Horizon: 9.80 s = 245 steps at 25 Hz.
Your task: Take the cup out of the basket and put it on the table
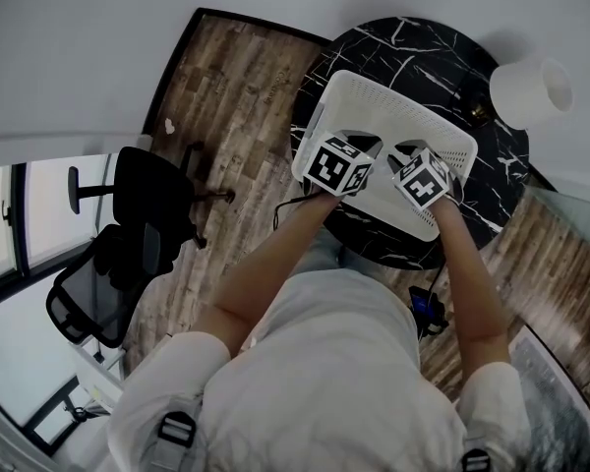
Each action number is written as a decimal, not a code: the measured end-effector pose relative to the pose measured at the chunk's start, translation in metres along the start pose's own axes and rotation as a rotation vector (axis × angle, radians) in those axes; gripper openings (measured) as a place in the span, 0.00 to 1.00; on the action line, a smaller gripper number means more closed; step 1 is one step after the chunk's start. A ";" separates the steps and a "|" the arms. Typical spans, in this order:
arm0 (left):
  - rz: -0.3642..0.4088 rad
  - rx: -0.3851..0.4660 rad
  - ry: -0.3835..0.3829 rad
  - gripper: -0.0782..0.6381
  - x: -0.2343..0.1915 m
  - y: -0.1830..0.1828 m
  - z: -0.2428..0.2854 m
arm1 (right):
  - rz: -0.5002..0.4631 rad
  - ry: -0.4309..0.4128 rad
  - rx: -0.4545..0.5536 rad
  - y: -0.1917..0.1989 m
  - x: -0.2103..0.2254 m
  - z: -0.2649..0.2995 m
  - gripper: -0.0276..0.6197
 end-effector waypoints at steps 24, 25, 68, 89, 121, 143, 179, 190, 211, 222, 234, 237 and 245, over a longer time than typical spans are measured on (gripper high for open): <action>-0.035 -0.013 0.012 0.12 -0.011 0.010 0.013 | -0.025 -0.039 -0.082 0.005 0.001 0.031 0.16; -0.035 -0.012 0.012 0.12 -0.011 0.009 0.012 | -0.027 -0.038 -0.079 0.005 0.001 0.032 0.16; 0.066 0.116 -0.011 0.12 0.035 -0.037 -0.043 | -0.034 0.083 0.145 -0.010 -0.016 -0.084 0.08; 0.123 0.201 -0.036 0.12 0.068 -0.055 -0.085 | -0.083 0.158 0.264 -0.024 -0.050 -0.178 0.08; 0.365 0.113 0.352 0.12 0.231 -0.093 0.033 | 0.288 0.446 0.241 0.152 -0.014 -0.279 0.08; 0.391 0.009 0.440 0.12 0.278 -0.086 0.093 | 0.411 0.437 0.170 0.223 0.011 -0.273 0.08; 0.185 -0.106 0.387 0.12 0.302 -0.026 0.169 | 0.460 0.280 0.027 0.304 0.052 -0.170 0.08; 0.159 -0.151 0.360 0.12 0.299 -0.009 0.190 | 0.466 0.252 -0.004 0.319 0.057 -0.141 0.08; 0.099 -0.191 0.350 0.12 0.287 0.009 0.210 | 0.455 0.217 -0.039 0.327 0.063 -0.110 0.08; 0.083 -0.174 0.353 0.12 0.287 0.005 0.210 | 0.460 0.220 -0.032 0.328 0.065 -0.108 0.09; 0.105 -0.111 0.383 0.12 0.303 -0.017 0.188 | 0.475 0.243 0.017 0.320 0.056 -0.135 0.09; 0.120 -0.083 0.395 0.12 0.311 -0.027 0.177 | 0.485 0.258 0.053 0.315 0.051 -0.153 0.09; 0.158 0.037 0.433 0.12 0.328 -0.060 0.126 | 0.524 0.355 0.221 0.290 0.036 -0.218 0.09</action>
Point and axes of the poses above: the fingertips, and each gripper's own axes: z forward along the fingers, x to its right, y out of its underside, the point moved 7 cm from there along -z, backward along the fingers, and after that the axes turned 13 degrees about z, right-handed, at the moved point
